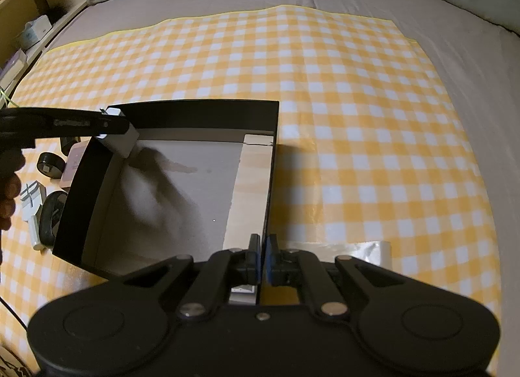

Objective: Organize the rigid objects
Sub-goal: 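Carry the white plug with the left gripper into the black box, then open the left gripper to release the white plug in the box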

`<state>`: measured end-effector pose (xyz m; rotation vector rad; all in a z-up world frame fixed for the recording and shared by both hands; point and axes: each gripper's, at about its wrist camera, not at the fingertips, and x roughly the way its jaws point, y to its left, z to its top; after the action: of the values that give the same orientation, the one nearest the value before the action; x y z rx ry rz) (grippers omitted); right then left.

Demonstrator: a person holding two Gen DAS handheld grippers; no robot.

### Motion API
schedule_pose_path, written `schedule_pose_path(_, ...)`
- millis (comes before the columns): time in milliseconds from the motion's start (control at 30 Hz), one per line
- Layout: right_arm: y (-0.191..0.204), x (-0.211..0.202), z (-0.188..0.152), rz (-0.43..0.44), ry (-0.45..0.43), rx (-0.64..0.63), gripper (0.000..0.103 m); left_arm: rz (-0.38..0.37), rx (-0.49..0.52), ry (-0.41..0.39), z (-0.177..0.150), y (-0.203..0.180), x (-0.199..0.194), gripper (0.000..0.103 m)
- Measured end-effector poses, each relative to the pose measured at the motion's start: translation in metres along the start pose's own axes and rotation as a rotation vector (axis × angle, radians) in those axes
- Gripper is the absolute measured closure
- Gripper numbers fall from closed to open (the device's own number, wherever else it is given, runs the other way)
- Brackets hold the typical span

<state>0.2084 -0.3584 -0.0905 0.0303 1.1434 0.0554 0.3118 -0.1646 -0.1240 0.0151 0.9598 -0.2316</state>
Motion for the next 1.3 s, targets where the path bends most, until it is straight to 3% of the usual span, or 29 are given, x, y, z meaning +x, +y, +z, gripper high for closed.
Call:
schedule_pose_path(300, 0.001, -0.001, 0.000, 0.004, -0.001, 0.000, 0.099, -0.038, 0.020, 0.014, -0.001, 0.000, -0.001, 0.068)
schedule_pose_path(600, 0.001, -0.001, 0.000, 0.005, 0.001, 0.006, 0.099, -0.089, 0.031, 0.009, -0.008, -0.010, -0.026, 0.037)
schedule_pose_path(667, 0.003, -0.002, 0.000, 0.000, 0.002, 0.006, 0.099, -0.098, 0.036, 0.000, -0.011, -0.011, -0.034, 0.025)
schedule_pose_path(967, 0.003, 0.002, 0.003, -0.017, 0.012, 0.015, 0.099, -0.128, 0.061, -0.045, -0.022, -0.009, -0.073, 0.005)
schedule_pose_path(1100, 0.005, 0.006, 0.003, -0.033, 0.015, 0.003, 0.099, -0.145, 0.066, -0.065, -0.029, -0.001, -0.091, 0.000)
schedule_pose_path(1300, 0.002, 0.009, 0.005, -0.033, 0.012, 0.012, 0.099, -0.166, 0.070, -0.086, -0.038, 0.016, -0.115, 0.000)
